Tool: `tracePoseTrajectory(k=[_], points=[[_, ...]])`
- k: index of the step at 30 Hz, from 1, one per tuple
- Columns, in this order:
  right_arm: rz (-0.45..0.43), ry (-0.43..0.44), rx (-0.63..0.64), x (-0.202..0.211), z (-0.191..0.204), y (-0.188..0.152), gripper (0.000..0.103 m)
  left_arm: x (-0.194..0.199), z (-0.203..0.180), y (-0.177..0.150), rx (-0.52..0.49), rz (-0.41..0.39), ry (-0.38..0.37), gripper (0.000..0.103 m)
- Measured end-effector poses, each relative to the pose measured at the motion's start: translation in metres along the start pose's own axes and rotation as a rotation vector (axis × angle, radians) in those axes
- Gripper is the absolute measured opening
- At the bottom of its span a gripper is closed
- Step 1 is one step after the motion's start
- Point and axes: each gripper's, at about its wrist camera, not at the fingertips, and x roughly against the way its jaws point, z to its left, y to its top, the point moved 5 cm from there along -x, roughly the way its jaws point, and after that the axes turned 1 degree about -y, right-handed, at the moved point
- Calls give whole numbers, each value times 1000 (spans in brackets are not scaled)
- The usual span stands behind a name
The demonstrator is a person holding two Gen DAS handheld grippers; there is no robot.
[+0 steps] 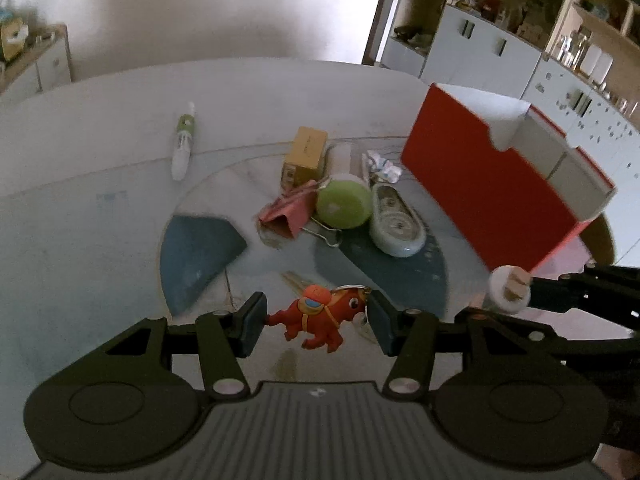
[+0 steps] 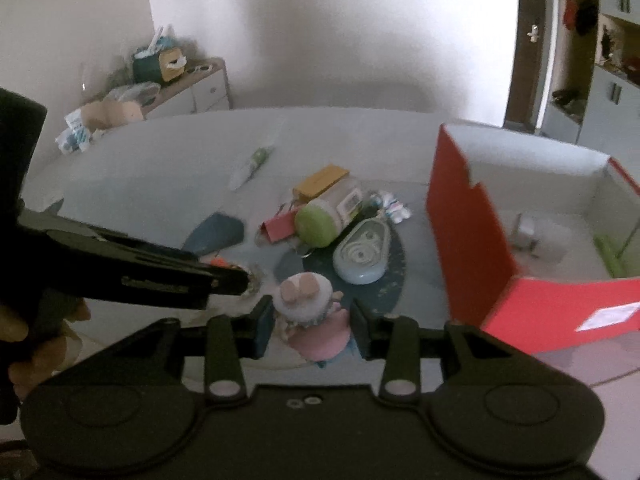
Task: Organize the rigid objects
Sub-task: 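Carry the keychain and doll with both grippers over the red box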
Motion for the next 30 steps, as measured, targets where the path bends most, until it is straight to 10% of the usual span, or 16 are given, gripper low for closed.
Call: tracePoseTrajectory(k=[30], points=[[-130,-126,-95,96,-141,49,40,67,-132,85,-142,-118,-107,55]])
